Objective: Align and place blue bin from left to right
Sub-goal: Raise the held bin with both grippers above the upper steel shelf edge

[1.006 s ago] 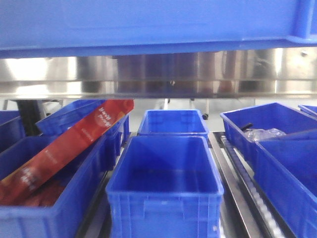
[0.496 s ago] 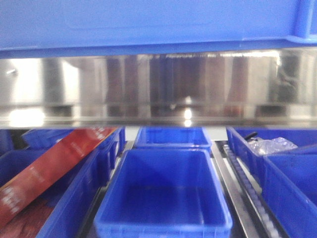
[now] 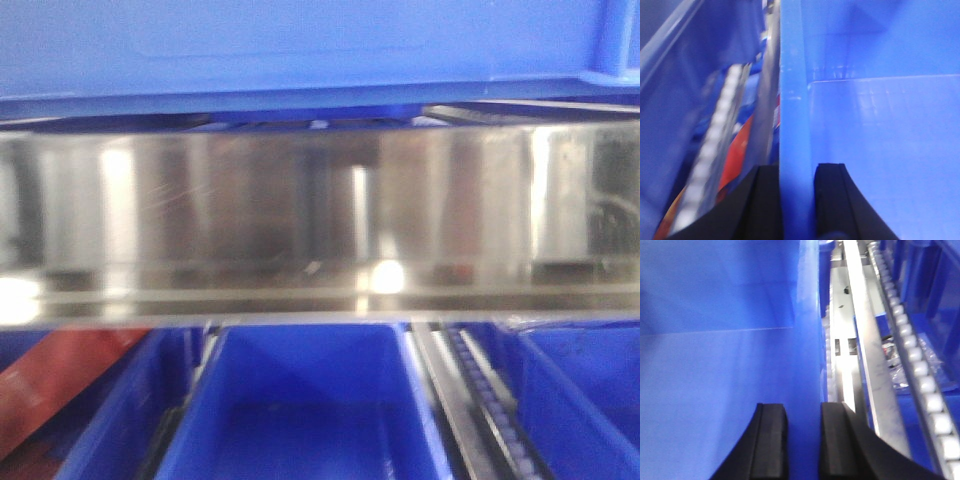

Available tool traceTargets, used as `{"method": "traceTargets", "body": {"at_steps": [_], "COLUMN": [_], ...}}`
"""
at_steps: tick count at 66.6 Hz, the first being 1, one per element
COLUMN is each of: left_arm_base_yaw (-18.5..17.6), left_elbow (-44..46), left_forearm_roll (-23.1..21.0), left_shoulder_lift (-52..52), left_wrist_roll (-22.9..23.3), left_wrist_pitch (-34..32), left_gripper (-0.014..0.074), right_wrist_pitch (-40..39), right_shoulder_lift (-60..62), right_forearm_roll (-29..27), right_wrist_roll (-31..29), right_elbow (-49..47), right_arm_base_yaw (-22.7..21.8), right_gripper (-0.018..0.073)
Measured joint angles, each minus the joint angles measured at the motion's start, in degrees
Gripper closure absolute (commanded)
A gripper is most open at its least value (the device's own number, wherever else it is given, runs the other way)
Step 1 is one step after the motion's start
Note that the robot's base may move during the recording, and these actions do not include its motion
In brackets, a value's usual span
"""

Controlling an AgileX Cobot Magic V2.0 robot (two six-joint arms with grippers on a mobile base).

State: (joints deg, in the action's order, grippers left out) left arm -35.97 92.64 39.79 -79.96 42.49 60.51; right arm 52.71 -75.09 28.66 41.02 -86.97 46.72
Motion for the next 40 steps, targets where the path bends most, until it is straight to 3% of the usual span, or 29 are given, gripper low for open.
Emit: {"method": "traceTargets", "body": {"at_steps": [40], "left_arm_base_yaw": [0.0], "left_elbow": [0.0], "left_forearm_roll": [0.0], "left_shoulder_lift": [0.0], "left_wrist_roll": [0.0], "left_wrist_pitch": [-0.12], "left_gripper": [0.0707], "right_wrist_pitch": [0.0], "right_shoulder_lift": [0.0], "right_forearm_roll": [0.11], "right_wrist_roll": [0.0], "right_elbow": [0.0], "right_arm_base_yaw": [0.0], "right_gripper": [0.0638]}}
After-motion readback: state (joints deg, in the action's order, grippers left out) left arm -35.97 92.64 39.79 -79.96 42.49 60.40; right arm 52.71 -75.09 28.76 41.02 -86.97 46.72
